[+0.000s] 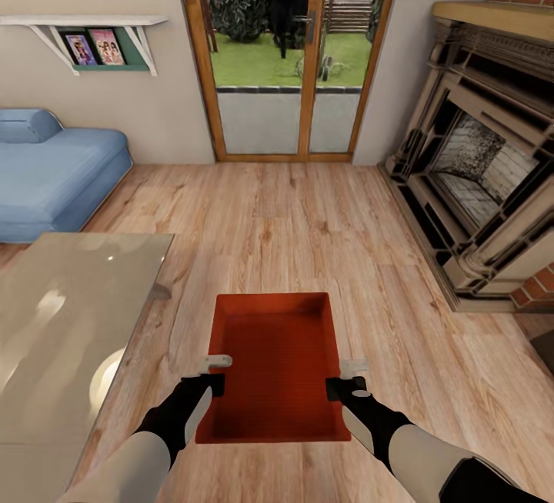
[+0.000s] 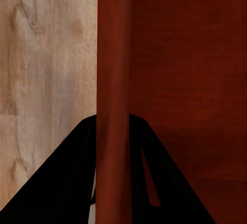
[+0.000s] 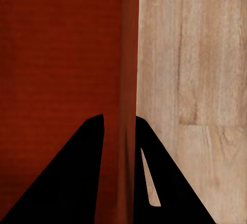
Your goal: Move the two storage containers from the living room to the garage. In the garage, place one container on the floor and stack the other container on top of it (either order is fine).
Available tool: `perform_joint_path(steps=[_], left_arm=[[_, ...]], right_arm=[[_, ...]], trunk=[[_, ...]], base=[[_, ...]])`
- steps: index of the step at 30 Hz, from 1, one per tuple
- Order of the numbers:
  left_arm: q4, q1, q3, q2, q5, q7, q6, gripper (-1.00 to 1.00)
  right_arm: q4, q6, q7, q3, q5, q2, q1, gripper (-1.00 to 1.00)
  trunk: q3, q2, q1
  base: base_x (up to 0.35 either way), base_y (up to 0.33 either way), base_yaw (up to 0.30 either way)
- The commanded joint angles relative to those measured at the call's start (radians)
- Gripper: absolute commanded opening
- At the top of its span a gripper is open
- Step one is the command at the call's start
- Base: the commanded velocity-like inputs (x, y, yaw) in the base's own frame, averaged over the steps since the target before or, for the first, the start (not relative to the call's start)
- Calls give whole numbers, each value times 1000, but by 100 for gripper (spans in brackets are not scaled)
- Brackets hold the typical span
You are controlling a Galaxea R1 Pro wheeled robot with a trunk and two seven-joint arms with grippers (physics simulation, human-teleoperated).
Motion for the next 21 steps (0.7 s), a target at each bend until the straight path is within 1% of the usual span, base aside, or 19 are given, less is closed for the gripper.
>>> perform_joint_path(steps=[1,21], left_arm=[[38,0,0,11,-13,9,9,-100],[38,0,0,11,-13,9,9,-100]], right_arm=[[-3,-3,-23,-31,15,-17,-2,-100],[-3,-2,-23,-31,15,-18,-2,-100]], trunk=[[0,-1,0],[31,-1,0]], base=[[0,0,0],[0,0,0]])
